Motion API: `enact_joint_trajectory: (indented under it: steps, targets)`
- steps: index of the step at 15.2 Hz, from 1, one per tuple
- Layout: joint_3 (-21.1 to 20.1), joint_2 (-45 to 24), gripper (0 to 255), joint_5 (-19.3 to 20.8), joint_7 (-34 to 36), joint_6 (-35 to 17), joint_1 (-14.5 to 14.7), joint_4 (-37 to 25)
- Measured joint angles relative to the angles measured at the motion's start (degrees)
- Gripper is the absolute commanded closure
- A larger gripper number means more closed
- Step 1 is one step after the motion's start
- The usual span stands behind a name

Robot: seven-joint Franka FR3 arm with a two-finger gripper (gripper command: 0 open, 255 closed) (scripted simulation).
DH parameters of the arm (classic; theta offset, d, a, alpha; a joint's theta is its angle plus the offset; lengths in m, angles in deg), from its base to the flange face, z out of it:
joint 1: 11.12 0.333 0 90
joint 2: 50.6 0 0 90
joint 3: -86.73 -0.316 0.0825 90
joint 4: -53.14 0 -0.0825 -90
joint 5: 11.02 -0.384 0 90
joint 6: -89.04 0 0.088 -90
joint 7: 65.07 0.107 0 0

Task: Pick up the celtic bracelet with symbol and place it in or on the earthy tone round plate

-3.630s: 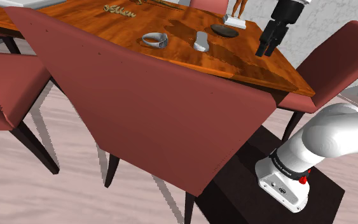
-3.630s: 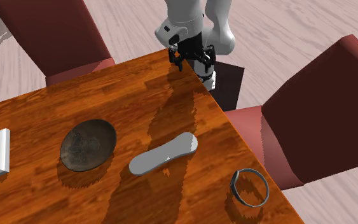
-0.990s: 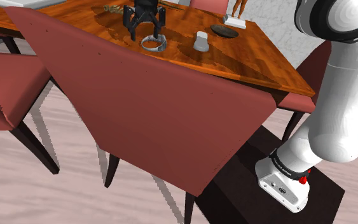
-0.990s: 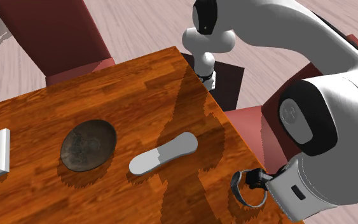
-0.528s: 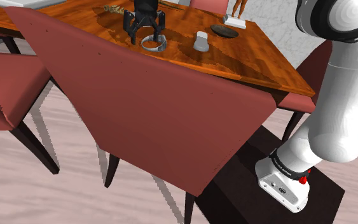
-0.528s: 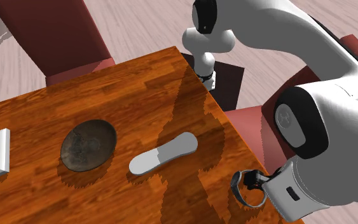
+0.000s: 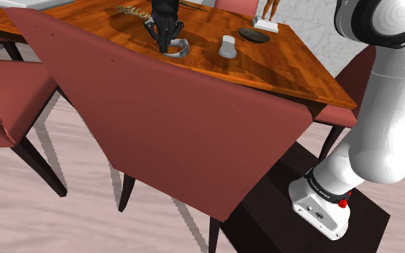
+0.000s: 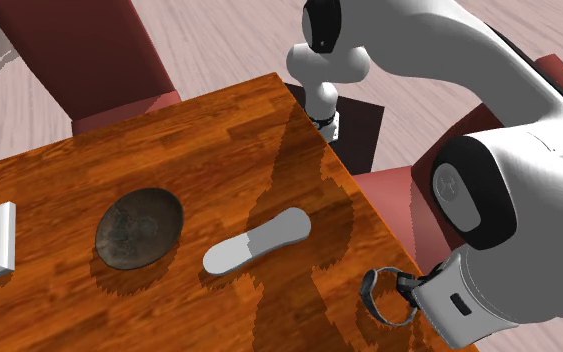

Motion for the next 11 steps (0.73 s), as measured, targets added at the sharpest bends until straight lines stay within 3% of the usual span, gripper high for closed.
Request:
enact_joint_trajectory:
  steps: [5,11]
  targets:
    - [0.0,0.0,255,0.0,0.0,0.4,0.0,-0.4]
    - [0.0,-1.0,255,0.3,-0.2,5.1,0.7,-6.2]
